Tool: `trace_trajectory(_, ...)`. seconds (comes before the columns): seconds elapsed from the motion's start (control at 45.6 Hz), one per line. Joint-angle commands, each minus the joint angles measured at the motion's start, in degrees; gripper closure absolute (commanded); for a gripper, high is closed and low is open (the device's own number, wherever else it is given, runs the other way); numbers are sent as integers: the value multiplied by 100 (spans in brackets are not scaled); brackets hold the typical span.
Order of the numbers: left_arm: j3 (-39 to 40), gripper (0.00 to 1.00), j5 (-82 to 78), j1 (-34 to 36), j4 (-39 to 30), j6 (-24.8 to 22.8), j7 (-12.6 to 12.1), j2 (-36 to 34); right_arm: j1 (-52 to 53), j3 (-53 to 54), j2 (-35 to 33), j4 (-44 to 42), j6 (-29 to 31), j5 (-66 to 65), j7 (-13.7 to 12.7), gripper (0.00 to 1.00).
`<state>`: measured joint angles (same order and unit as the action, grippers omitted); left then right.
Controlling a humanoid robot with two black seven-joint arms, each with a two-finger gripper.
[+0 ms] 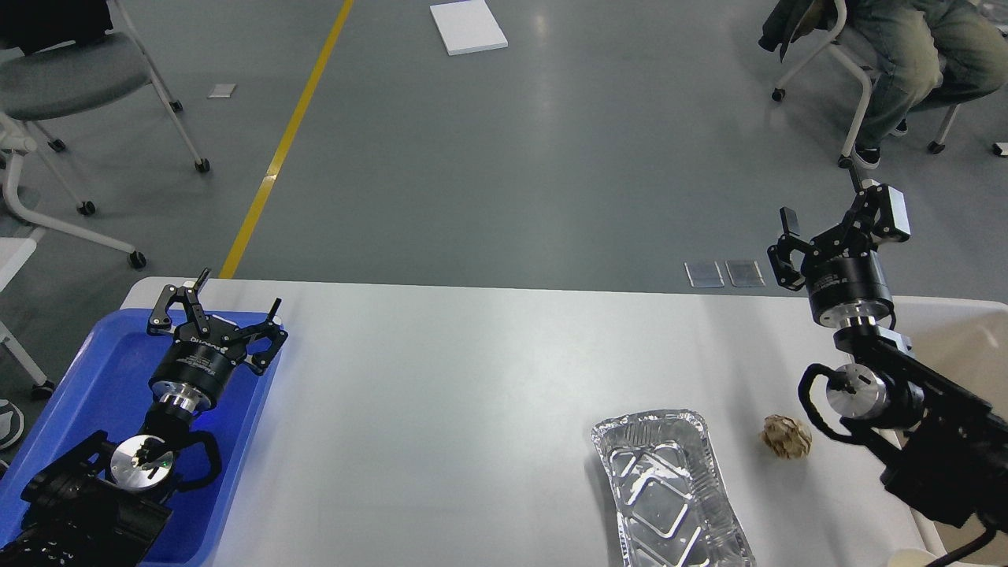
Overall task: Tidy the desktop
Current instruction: 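Raise the right gripper up and away from the table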
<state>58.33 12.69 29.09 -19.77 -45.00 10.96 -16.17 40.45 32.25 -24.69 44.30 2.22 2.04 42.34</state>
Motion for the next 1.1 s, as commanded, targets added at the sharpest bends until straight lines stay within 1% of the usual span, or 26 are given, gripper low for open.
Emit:
trace_trajectory(0.0, 3, 0, -3, 0, 0, 0, -6, 0, 1069, -2054, -1247, 412, -29, 771, -647, 1)
trace_trajectory(0.044, 3, 0, 6, 0, 0, 0, -6, 0, 1420, -2546, -1554, 527, -29, 824, -753, 1)
trace_trajectory(0.066, -6, 0, -3, 0, 0, 0, -6, 0, 1805, -3053, -1843, 623, -20, 833, -849, 1)
trace_trajectory(0.154, 3, 0, -3, 0, 0, 0, -6, 0, 2659, -4137, -2337, 878, -11, 807, -1034, 1)
trace_trajectory(0.263, 3, 0, -3, 0, 0, 0, -6, 0, 3889, -5508, -2812, 1186, 77, 728, -1166, 1)
trace_trajectory(0.329, 3, 0, 6, 0, 0, 0, -6, 0, 4601, -6317, -2927, 1353, 138, 474, -1236, 1)
trace_trajectory(0.417, -6, 0, 6, 0, 8, 0, -6, 0, 5551, -7310, -2945, 1555, 261, -263, -1289, 1)
trace_trajectory(0.549, 3, 0, 6, 0, 0, 0, -6, 0, 6536, -8462, -2936, 1828, 560, -1485, -1298, 1)
trace_trajectory(0.615, 3, 0, -3, 0, 0, 0, -6, 0, 7001, -9024, -2892, 1968, 823, -2065, -1298, 1)
trace_trajectory(0.724, 3, 0, -3, 0, 0, 0, -6, 0, 7670, -9807, -2813, 2083, 1210, -2769, -1298, 1)
trace_trajectory(0.834, 3, 0, 6, 0, 0, 0, -6, 0, 8241, -10265, -2523, 2109, 1737, -3534, -1298, 0)
trace_trajectory(1.075, 3, 0, -3, 0, 0, 0, -6, 0, 9016, -10309, -2189, 2232, 3073, -4984, -1289, 1)
